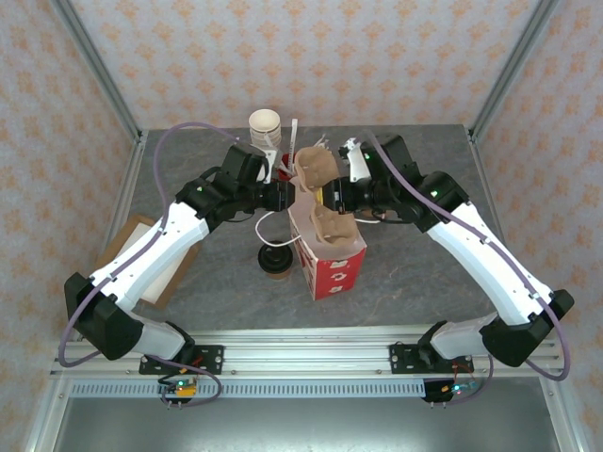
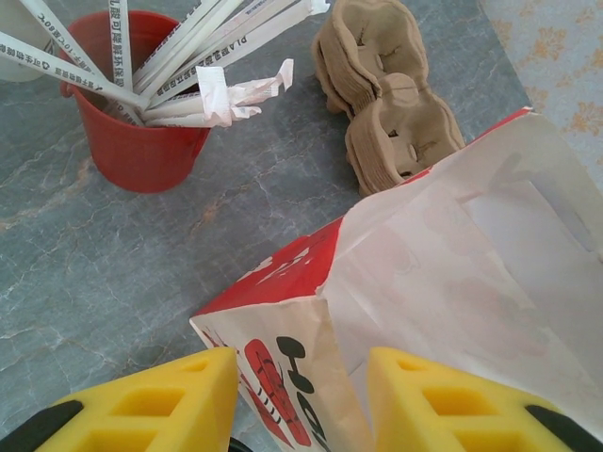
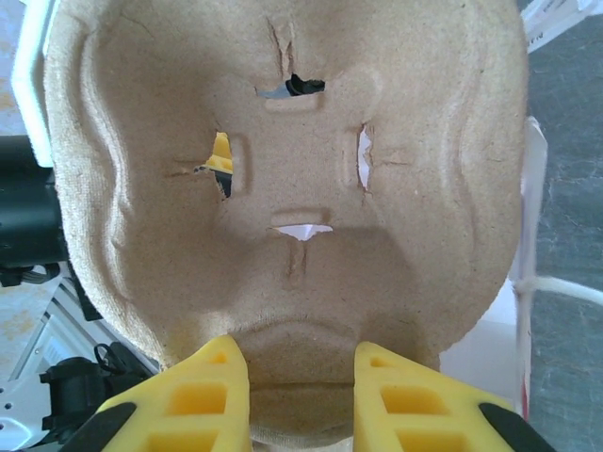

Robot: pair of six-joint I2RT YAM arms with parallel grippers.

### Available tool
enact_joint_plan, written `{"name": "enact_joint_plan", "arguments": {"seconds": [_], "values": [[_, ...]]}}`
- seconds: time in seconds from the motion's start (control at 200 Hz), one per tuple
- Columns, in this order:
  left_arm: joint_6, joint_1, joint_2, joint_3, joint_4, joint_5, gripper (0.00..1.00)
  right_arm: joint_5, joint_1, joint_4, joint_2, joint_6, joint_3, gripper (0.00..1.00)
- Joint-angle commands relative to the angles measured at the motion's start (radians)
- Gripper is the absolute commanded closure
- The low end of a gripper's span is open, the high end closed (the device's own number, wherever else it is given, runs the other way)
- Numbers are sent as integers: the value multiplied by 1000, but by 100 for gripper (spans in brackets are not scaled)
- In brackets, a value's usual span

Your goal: Pack the takeout coffee

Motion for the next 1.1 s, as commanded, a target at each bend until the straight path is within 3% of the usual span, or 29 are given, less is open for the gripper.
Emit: {"name": "enact_joint_plan", "arguments": {"seconds": [0.0,0.38,0.856,1.096], "values": [[-12,3,-29,-8,15,0,59,-15,8,5,-16,23,23,76],[-11,3,-34,-11,12,-12,58,-29,7,30,-19,53,-57,77],[5,3,-42,-22,-3,-23,59,139,8,-130,17,-45,-37,77],[12,3,-35,-17,-3,-19,59,227,77,-211,62,-81,-8,77]]}}
